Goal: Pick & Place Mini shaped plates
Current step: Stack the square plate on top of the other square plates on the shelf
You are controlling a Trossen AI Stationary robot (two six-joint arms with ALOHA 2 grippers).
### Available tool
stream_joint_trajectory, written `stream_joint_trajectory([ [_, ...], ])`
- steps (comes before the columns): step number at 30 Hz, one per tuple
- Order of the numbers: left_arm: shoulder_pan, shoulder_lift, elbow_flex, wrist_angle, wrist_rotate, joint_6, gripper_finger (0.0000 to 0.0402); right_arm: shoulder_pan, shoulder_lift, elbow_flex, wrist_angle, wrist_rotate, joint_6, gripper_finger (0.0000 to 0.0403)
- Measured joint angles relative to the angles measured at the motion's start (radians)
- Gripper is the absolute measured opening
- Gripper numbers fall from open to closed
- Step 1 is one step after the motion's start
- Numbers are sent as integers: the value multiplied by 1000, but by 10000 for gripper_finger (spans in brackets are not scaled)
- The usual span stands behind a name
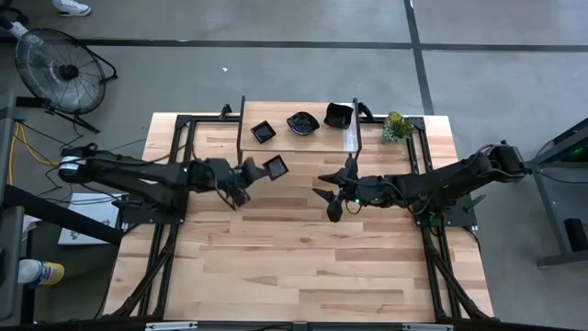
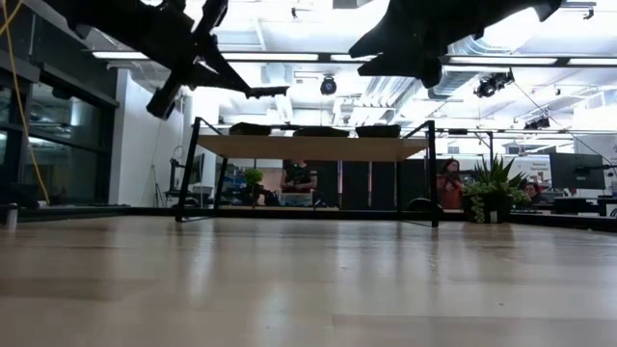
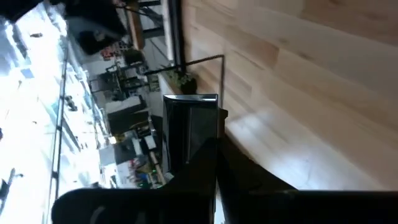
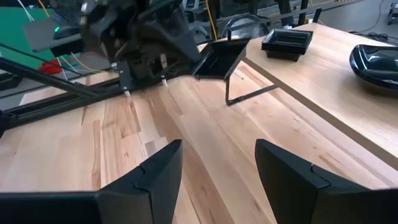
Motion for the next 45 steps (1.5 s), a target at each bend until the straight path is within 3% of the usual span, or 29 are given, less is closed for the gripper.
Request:
stream_joint_trajectory([
  [16, 304, -29, 267, -408, 258, -154, 0, 1, 0, 0, -11, -12, 0, 197],
  [25, 537, -27, 288, -473, 442, -127, 0, 1, 0, 0, -11, -16, 0, 197],
  [32, 642, 3, 288, -463, 538, -89, 0, 1, 0, 0, -11, -13, 0, 197],
  [45, 655, 91, 287, -432, 470, -40, 0, 1, 0, 0, -11, -15, -3, 197],
])
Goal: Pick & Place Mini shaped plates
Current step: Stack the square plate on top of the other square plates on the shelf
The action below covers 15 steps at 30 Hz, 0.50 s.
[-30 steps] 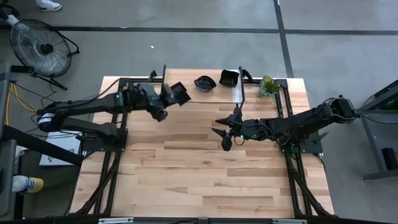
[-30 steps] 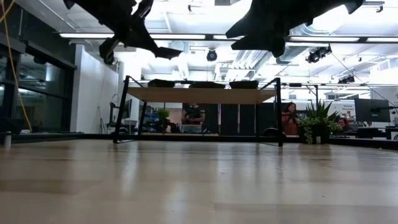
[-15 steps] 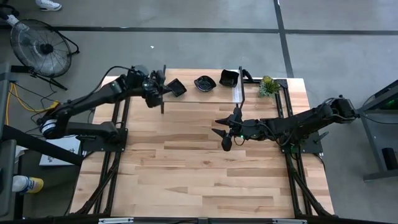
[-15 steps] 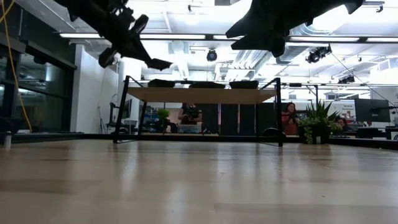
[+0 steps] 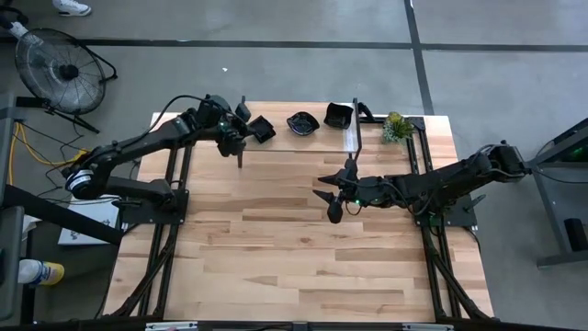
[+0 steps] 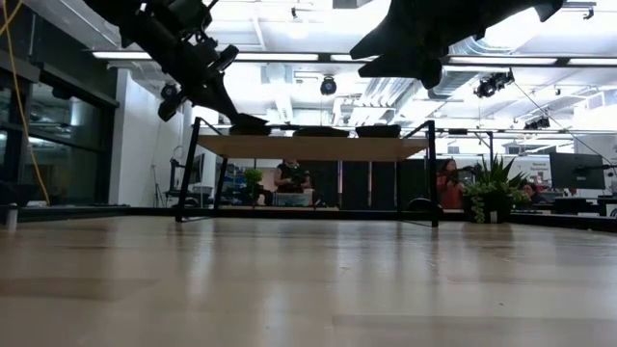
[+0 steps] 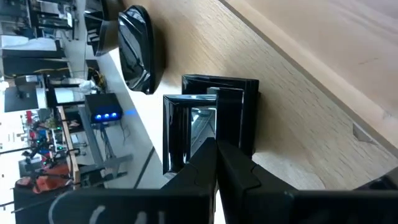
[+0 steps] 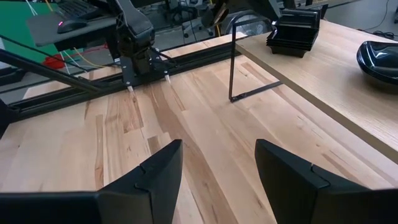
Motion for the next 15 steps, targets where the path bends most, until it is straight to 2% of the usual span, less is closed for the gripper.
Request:
stream_joint_trajectory([
  [15, 0, 0, 0, -25, 30, -23, 1, 0, 0, 0, 0, -1, -9, 197],
])
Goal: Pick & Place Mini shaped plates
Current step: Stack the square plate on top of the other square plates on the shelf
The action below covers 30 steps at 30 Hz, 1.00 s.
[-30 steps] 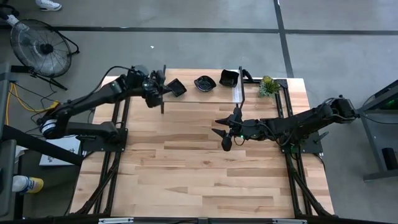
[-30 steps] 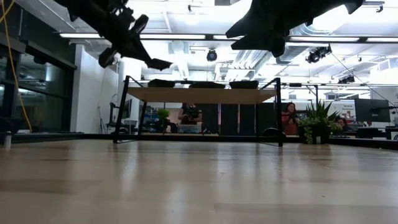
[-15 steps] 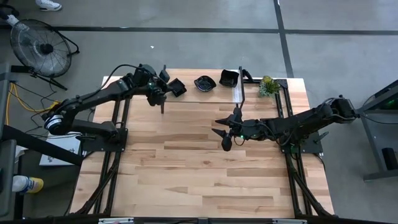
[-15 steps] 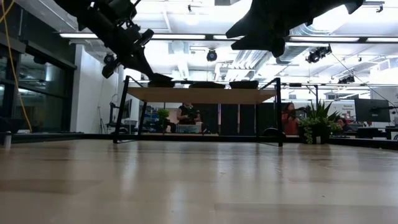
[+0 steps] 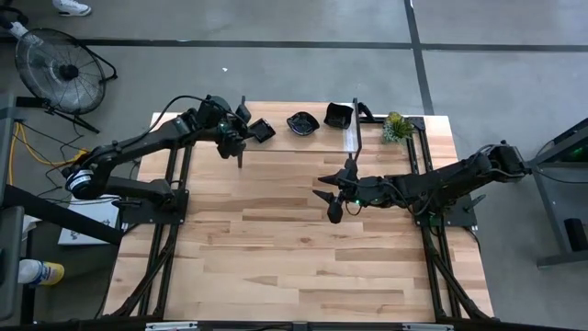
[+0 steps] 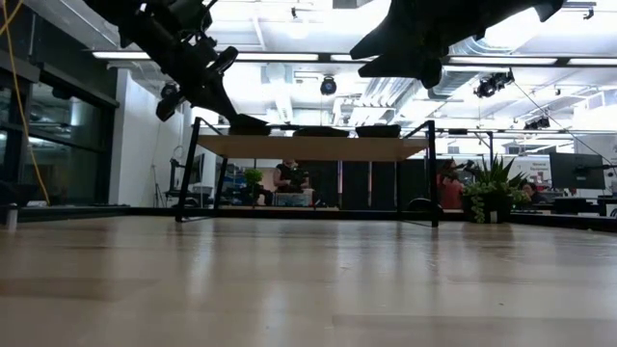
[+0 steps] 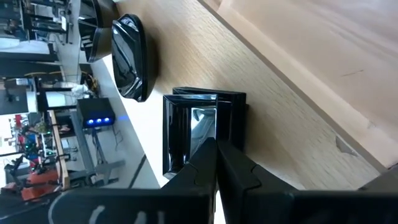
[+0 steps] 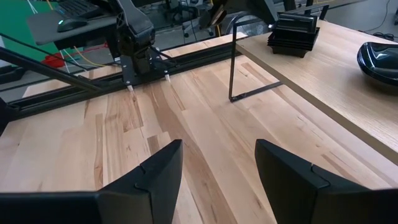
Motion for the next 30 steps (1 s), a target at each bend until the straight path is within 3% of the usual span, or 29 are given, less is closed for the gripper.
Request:
stream_joint_trajectory([
  [30, 0, 0, 0, 17, 17, 3, 1, 24, 0, 0, 0, 6, -7, 197],
])
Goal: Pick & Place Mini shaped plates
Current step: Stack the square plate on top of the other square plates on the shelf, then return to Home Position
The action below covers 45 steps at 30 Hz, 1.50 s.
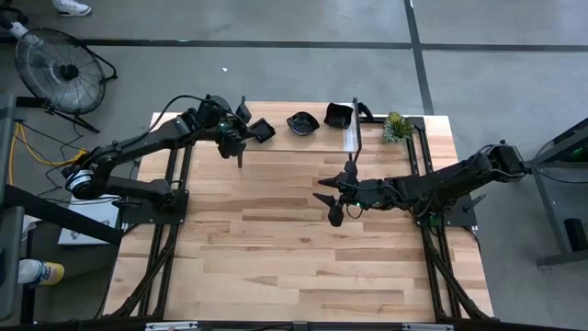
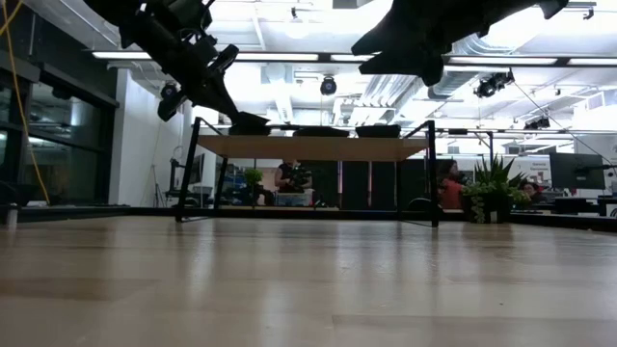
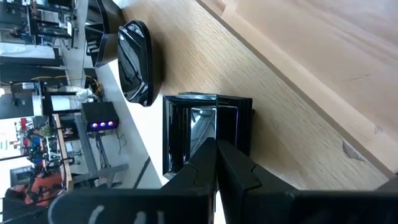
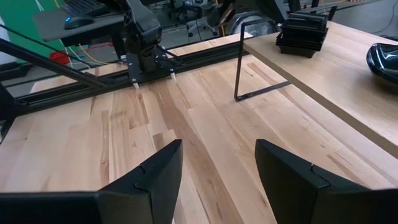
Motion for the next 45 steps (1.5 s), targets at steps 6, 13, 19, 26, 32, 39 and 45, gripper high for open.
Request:
stream_joint_trajectory([
  [6, 0, 0, 0, 0, 4, -4, 2, 2, 0, 0, 0, 6, 0, 197],
  [13, 0, 0, 0, -1, 4, -5, 3, 2, 0, 0, 0, 6, 0, 197],
  [19, 0, 0, 0, -1, 1, -7, 41, 2, 0, 0, 0, 5, 0, 197],
  [26, 0, 0, 0, 0, -19, -7, 76, 2, 0, 0, 0, 3, 0, 197],
  [32, 0, -15, -1, -3, -24, -39, 79, 2, 0, 0, 0, -8, -7, 197],
  [39, -3, -87, -1, -7, -20, -377, 79, 2, -34, 0, -13, -48, -47, 197],
  [45, -6, -180, -1, -126, 147, -553, 79, 2, -183, 0, -175, -23, -89, 197],
])
